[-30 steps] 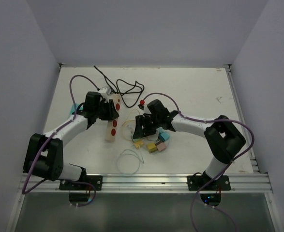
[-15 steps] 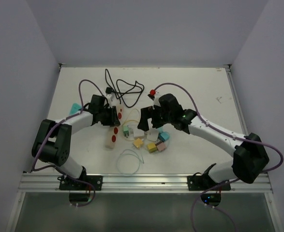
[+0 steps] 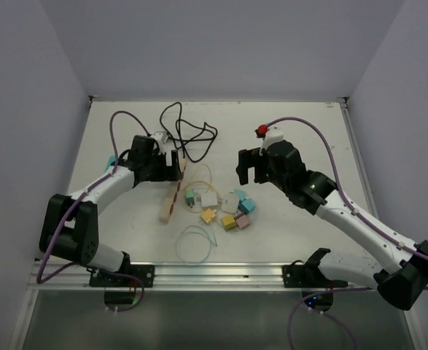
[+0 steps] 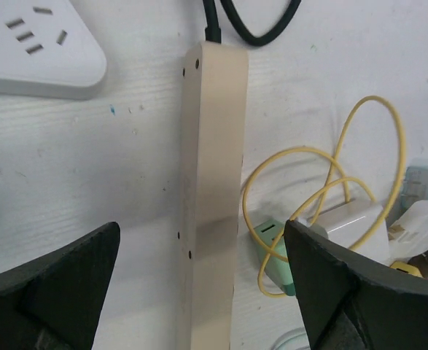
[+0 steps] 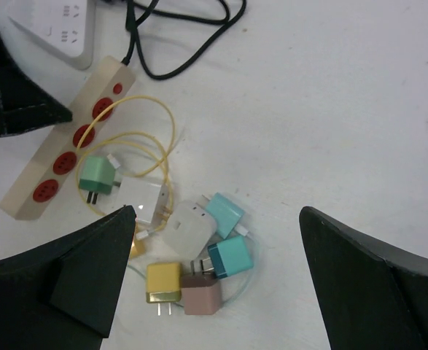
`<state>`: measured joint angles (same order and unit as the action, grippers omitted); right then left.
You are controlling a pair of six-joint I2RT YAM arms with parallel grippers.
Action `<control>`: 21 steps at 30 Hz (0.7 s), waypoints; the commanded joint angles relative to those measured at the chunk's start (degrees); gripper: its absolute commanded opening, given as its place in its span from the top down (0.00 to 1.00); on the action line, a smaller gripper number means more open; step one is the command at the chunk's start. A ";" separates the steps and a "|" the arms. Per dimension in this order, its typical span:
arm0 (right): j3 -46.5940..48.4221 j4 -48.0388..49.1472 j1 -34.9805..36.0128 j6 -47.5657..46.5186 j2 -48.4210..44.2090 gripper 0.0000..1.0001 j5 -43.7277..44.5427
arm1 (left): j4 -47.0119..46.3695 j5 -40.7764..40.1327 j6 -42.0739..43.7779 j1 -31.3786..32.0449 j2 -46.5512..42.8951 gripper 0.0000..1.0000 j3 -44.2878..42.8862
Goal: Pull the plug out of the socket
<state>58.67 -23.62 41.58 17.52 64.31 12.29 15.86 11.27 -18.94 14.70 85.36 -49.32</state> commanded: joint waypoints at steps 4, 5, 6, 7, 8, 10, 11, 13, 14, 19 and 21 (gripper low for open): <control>5.13 -4.50 -0.10 -3.80 -9.10 0.01 18.17 | 7.24 -7.73 -1.19 0.07 -10.21 0.00 -8.32; 5.66 -5.38 -0.19 -3.89 -10.16 0.01 19.94 | 8.13 -8.97 -1.19 0.07 -11.26 0.00 -9.12; 5.92 -5.65 -0.10 -3.90 -11.04 0.01 21.96 | 9.09 -10.29 -1.27 0.07 -13.45 0.00 -10.00; 6.01 -5.83 -0.19 -4.33 -13.23 0.01 24.68 | 11.02 -13.17 -1.28 0.07 -14.60 0.00 -11.83; 6.10 -6.00 -0.10 -4.68 -14.38 0.01 25.93 | 11.99 -14.68 -1.28 0.07 -15.65 0.00 -12.81; 6.45 -5.91 -0.10 -5.74 -16.67 0.01 27.69 | 14.54 -19.42 -1.01 0.07 -19.26 0.00 -15.36; 6.36 -6.00 -0.10 -6.26 -18.85 0.01 29.52 | 15.34 -21.09 -1.10 0.07 -20.57 0.00 -16.24; 6.80 -6.35 -0.10 -7.41 -20.80 0.01 30.59 | 16.92 -24.44 -0.75 0.07 -24.62 0.00 -18.44; 6.98 -6.53 -0.10 -7.93 -22.72 0.01 30.51 | 17.10 -25.32 -0.40 0.07 -26.20 0.00 -18.88; 5.84 -6.97 -0.10 -10.57 -28.09 0.01 30.33 | 18.07 -33.49 -0.13 0.07 -37.27 0.00 -18.71; 5.57 -7.84 -0.10 -11.01 -30.55 0.01 30.33 | 18.86 -38.13 -1.45 0.07 -42.19 0.00 -18.10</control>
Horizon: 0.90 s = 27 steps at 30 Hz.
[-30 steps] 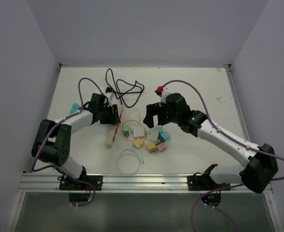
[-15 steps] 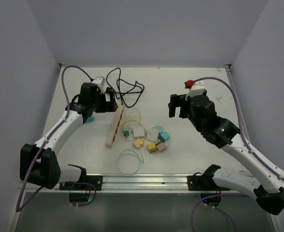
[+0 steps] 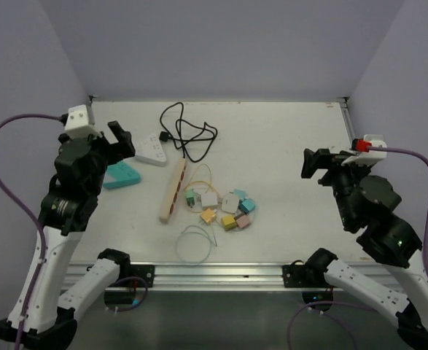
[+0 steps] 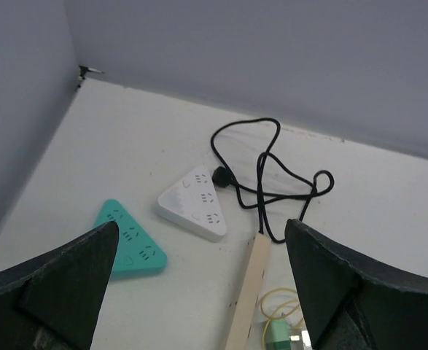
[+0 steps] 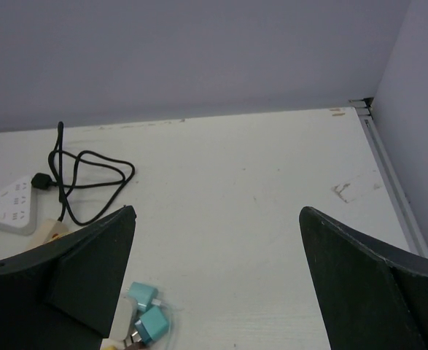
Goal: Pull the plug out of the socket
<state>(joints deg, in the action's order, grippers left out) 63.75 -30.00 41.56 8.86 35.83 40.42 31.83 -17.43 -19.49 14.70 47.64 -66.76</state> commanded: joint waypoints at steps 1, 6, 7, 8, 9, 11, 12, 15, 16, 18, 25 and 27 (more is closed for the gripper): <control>0.85 -2.34 -0.08 -2.36 -2.69 0.01 2.03 | 3.93 -10.77 -1.34 0.07 -6.14 0.00 -0.48; 2.17 -8.66 -0.08 -4.12 -7.09 0.01 -0.87 | 7.88 -17.62 -3.01 0.15 -14.49 0.00 1.11; 2.43 -9.63 -0.08 -4.03 -8.66 0.01 -1.22 | 9.98 -18.51 -3.45 0.07 -15.37 0.00 0.93; 2.61 -10.77 -0.08 -4.03 -9.55 0.01 -1.40 | 10.70 -19.04 -3.71 0.07 -17.21 0.00 0.84; 2.44 -11.04 -0.08 -4.29 -10.69 0.01 -1.40 | 11.05 -19.91 -3.72 0.07 -18.18 0.00 0.93; 1.74 -11.13 -0.08 -4.47 -13.50 0.01 -1.14 | 11.76 -21.06 -2.84 0.07 -20.46 0.00 0.58; 1.56 -11.13 -0.08 -4.38 -14.21 0.01 -1.22 | 12.28 -22.02 -2.66 0.07 -21.00 0.00 0.32; 0.94 -11.48 -0.08 -3.77 -16.23 0.01 -1.58 | 14.13 -23.61 -1.87 0.07 -22.15 0.00 -0.30; 0.85 -11.83 -0.16 -3.68 -17.02 0.01 -1.58 | 14.74 -23.96 -1.70 0.07 -22.41 0.00 -0.30; 0.42 -12.19 -0.08 -3.15 -17.73 0.01 -1.58 | 15.45 -25.62 -1.78 0.07 -23.20 0.00 -0.39; -1.60 -11.05 -0.08 -2.36 -18.61 0.01 -1.84 | 14.57 -31.87 -2.93 0.15 -27.24 0.00 0.14; -2.22 -10.43 -0.08 -1.92 -18.08 0.01 -2.63 | 14.40 -33.36 -3.28 0.15 -27.60 0.00 0.32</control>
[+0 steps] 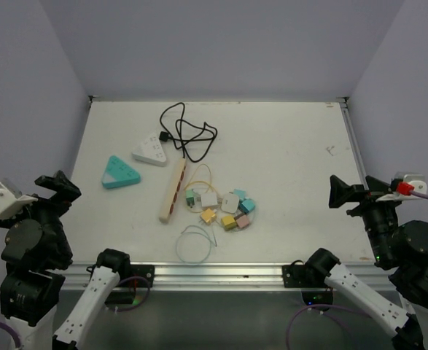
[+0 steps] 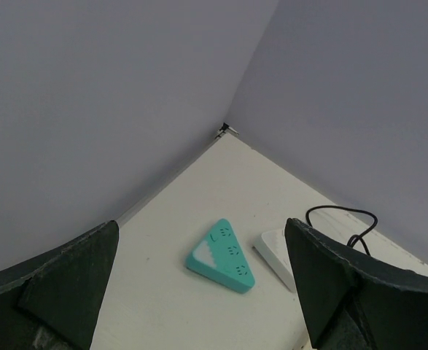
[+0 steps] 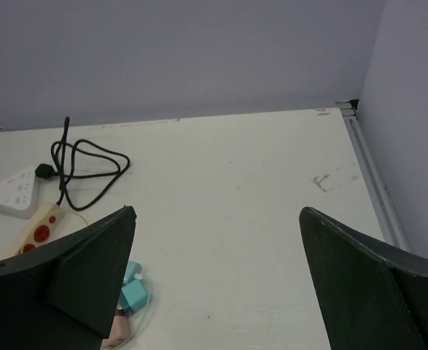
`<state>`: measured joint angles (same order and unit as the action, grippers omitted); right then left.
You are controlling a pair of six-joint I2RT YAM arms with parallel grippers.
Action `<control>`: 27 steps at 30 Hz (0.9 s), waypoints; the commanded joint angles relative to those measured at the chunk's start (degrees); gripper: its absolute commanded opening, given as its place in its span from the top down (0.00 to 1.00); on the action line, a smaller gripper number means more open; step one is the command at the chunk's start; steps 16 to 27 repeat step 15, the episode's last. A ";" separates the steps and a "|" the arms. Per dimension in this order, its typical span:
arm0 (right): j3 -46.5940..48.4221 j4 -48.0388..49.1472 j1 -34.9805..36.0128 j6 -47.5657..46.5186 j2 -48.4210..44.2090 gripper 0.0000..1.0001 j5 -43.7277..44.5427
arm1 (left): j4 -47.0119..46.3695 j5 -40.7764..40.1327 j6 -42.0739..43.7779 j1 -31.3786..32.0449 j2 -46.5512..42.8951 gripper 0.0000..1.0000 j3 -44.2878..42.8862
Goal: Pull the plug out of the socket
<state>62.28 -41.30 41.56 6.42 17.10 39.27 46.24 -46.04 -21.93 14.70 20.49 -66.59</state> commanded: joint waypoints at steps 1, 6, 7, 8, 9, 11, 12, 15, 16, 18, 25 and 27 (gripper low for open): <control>-1.02 0.87 -0.08 0.70 0.74 0.01 -1.47 | -0.09 -5.02 -1.00 0.15 -0.54 0.00 0.23; -1.64 2.10 -0.08 1.23 1.09 0.01 -1.91 | -1.76 -5.11 -0.92 0.15 -0.45 0.00 1.37; -1.72 2.62 -0.08 1.06 1.26 0.01 -1.83 | -2.03 -5.28 -0.92 0.15 -0.28 0.00 1.46; -1.72 2.97 -0.16 0.79 1.44 0.01 -1.82 | -2.12 -5.46 -0.92 0.24 -0.36 0.00 1.72; -1.72 3.15 -0.08 0.62 1.70 0.01 -1.74 | -2.73 -5.55 -0.74 0.16 -0.36 0.00 1.81; -1.81 3.77 -0.08 0.70 2.23 0.01 -1.47 | -3.17 -6.07 -0.66 0.15 -0.54 0.00 2.25; -1.99 4.12 0.01 0.62 2.41 0.01 -1.47 | -3.78 -6.25 -0.83 0.24 -0.80 0.00 2.43; -2.78 5.79 -0.08 0.44 2.93 0.01 -1.82 | -5.54 -6.69 -1.01 0.24 -1.50 0.00 3.74; -2.78 5.79 -0.08 0.44 2.93 0.01 -1.82 | -5.54 -6.69 -1.01 0.24 -1.50 0.00 3.74; -2.78 5.79 -0.08 0.44 2.93 0.01 -1.82 | -5.54 -6.69 -1.01 0.24 -1.50 0.00 3.74; -2.78 5.79 -0.08 0.44 2.93 0.01 -1.82 | -5.54 -6.69 -1.01 0.24 -1.50 0.00 3.74; -2.78 5.79 -0.08 0.44 2.93 0.01 -1.82 | -5.54 -6.69 -1.01 0.24 -1.50 0.00 3.74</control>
